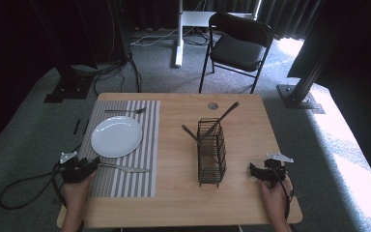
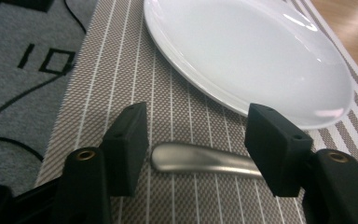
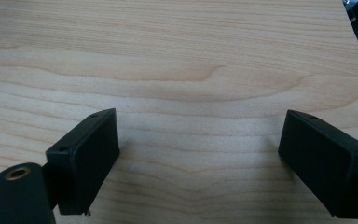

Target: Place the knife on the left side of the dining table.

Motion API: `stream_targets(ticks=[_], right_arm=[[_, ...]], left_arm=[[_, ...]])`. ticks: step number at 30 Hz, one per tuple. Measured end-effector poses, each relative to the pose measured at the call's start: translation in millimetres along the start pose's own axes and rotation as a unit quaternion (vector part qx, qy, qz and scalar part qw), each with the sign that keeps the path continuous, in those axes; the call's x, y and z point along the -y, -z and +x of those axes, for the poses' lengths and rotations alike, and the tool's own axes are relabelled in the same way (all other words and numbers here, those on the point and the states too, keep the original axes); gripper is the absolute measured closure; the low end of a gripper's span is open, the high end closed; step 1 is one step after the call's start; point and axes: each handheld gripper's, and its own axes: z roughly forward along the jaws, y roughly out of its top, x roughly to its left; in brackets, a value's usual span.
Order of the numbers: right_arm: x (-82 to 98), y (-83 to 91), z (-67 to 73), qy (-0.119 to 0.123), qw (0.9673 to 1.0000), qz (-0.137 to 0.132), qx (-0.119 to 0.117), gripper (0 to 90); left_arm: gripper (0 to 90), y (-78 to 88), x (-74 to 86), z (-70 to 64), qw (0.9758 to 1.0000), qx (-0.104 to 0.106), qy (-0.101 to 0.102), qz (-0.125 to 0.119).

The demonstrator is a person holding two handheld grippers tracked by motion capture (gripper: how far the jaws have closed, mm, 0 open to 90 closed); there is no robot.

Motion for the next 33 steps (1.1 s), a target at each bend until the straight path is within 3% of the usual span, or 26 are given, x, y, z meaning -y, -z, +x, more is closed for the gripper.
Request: stream_targets(ticks=[3,10,13,14,17,18,20,24,25,33], right_arm=[[0.0,0.0,0.0,0.000,1.0000,0.000,0.000,11.6],[0.0,0.0,0.0,0.000,1.0000,0.000,0.000,11.6],[0.0,0.0,0.0,0.000,1.0000,0.000,0.000,11.6],[0.0,0.0,0.0,0.000,1.0000,0.000,0.000,11.6],[0.0,0.0,0.0,0.000,1.0000,0.000,0.000,11.6],[0.0,0.0,0.0,0.000,1.0000,0.000,0.000,11.6],[0.0,0.0,0.0,0.000,1.0000,0.000,0.000,11.6],[0.0,0.0,0.0,0.000,1.0000,0.000,0.000,11.6],[0.0,0.0,0.0,0.000,1.0000,0.000,0.000,11.6],[0.0,0.0,0.0,0.000,1.0000,0.000,0.000,11.6]], left_arm=[[36.1,8.3,5.5,-2.8,0.9998,0.013,-0.015,-0.008],[31.0,24.8,20.2,-12.0,0.9985,0.021,-0.045,-0.021],[27.6,29.9,25.9,-13.8,0.9968,0.048,-0.062,-0.021],[22.0,30.5,27.1,-15.1,0.9965,0.049,-0.065,-0.020],[16.9,33.0,31.6,-24.6,0.9936,0.021,-0.110,-0.011],[14.9,33.6,32.3,-26.2,0.9932,0.023,-0.114,-0.009],[12.4,34.0,32.6,-29.5,0.9933,0.027,-0.112,0.000],[6.2,35.8,32.6,-33.7,0.9938,0.010,-0.111,0.000],[0.0,35.8,32.4,-34.2,0.9939,0.010,-0.110,0.003],[0.0,36.5,35.5,-39.2,0.9939,-0.021,-0.108,-0.003]])
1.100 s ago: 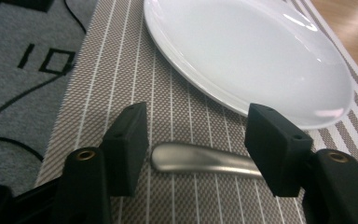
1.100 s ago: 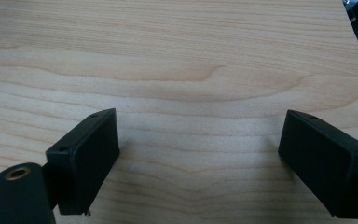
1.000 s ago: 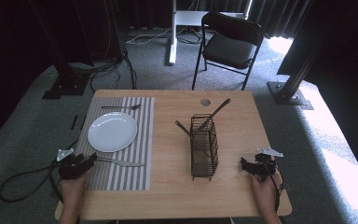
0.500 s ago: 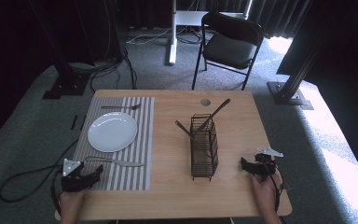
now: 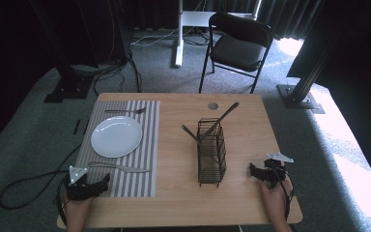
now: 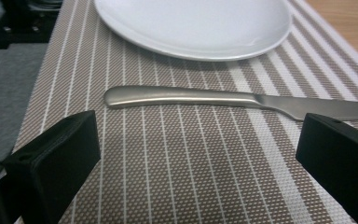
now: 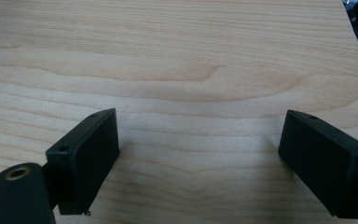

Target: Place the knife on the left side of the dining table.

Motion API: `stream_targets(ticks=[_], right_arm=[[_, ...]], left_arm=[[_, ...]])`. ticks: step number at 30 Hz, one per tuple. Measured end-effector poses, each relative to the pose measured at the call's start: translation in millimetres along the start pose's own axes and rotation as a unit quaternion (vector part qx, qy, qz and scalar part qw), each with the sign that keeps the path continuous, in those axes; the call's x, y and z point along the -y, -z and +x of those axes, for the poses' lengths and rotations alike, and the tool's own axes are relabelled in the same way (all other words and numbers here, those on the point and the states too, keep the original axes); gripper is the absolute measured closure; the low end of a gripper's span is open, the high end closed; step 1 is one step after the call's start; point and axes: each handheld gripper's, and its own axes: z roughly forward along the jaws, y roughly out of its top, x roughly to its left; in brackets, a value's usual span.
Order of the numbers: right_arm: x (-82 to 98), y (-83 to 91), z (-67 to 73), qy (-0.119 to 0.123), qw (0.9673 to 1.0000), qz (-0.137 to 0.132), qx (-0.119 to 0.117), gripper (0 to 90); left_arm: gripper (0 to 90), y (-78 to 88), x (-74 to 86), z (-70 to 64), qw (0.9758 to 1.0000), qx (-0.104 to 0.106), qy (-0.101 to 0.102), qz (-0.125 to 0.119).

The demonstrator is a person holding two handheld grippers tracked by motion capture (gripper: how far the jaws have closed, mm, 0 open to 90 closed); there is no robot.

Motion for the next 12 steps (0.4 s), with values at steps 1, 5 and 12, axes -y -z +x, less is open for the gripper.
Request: stream_targets(ticks=[1,5,12], right_arm=[[0.0,0.0,0.0,0.000,1.0000,0.000,0.000,11.6],[0.0,0.0,0.0,0.000,1.0000,0.000,0.000,11.6],[0.0,0.0,0.0,0.000,1.0000,0.000,0.000,11.6]], left_arm=[[0.0,0.0,0.9,-1.5,1.0000,-0.006,0.002,-0.004],[0.0,-0.6,3.1,-4.1,0.9997,-0.022,0.001,-0.004],[0.0,-4.5,4.9,-3.9,1.0000,-0.006,0.000,0.008]])
